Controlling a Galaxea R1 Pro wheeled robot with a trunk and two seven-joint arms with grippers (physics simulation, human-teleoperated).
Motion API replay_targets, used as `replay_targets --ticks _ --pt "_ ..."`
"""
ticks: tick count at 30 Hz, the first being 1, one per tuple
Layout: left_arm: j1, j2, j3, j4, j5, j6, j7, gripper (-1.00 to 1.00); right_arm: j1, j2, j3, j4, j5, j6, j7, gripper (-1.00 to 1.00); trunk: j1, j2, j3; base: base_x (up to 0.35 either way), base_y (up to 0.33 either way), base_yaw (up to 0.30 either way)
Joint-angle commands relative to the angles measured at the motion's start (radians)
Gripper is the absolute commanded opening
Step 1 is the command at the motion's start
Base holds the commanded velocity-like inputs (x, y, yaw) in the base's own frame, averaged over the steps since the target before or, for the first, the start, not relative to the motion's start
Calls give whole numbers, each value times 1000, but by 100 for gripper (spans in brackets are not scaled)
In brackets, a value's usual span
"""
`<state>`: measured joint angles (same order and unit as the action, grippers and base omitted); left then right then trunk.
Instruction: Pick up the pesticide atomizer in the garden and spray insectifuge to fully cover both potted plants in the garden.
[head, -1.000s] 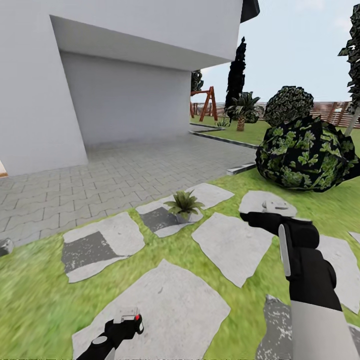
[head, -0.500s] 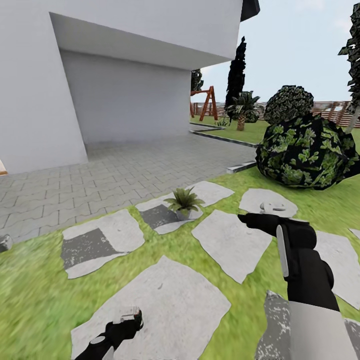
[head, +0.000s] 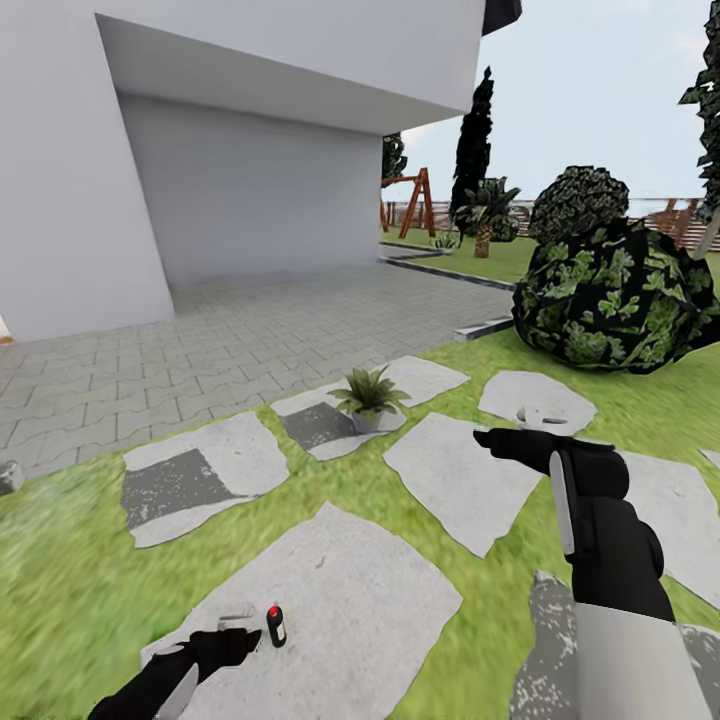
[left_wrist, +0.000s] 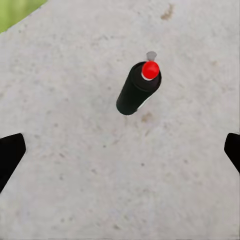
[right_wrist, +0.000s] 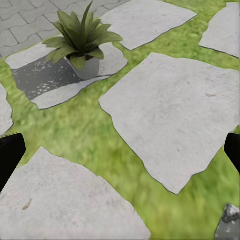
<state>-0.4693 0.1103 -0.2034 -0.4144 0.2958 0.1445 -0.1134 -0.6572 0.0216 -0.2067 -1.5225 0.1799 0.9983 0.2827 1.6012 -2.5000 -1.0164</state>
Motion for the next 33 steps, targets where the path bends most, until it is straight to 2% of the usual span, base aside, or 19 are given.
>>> replay_targets --ticks 1,7,12,14,16,18,20,23,29,33 --pt "-5 4 -5 -3 7 12 3 100 -1 1 -2 -1 10 3 10 100 0 -1 -5 0 0 0" --pt "-31 7 -12 -7 -1 37 68 100 -1 1 -2 -1 10 3 10 100 3 -2 -28 0 0 0" --pt "-65 -4 -15 -9 -42 42 101 100 -1 1 -2 -1 10 3 10 100 5 -3 -48 0 0 0" --pt "-69 -14 -16 -9 -57 42 105 100 -1 1 -2 -1 10 3 10 100 6 -4 -55 0 0 0" --pt "-73 -33 -18 -9 -93 39 116 100 -1 1 -2 -1 10 3 10 100 7 -4 -63 0 0 0" --pt "-73 -42 -18 -9 -115 34 123 100 -1 1 -2 -1 10 4 10 100 8 -5 -71 0 0 0" --pt "-71 -46 -19 -9 -125 30 126 100 -2 1 -2 -1 10 4 10 100 9 -5 -78 0 0 0" --pt "-66 -74 -20 -8 -148 26 129 100 -4 0 -2 -3 8 5 10 100 10 -6 -90 0 0 0" --pt "-61 -113 -19 -8 -195 22 150 100 -5 -1 -4 -29 -3 4 10 100 13 -7 -113 0 0 0" --pt "-37 -146 -19 -5 -210 -44 159 100 -5 -2 -6 -42 -6 4 10 100 15 -8 -129 0 0 0"
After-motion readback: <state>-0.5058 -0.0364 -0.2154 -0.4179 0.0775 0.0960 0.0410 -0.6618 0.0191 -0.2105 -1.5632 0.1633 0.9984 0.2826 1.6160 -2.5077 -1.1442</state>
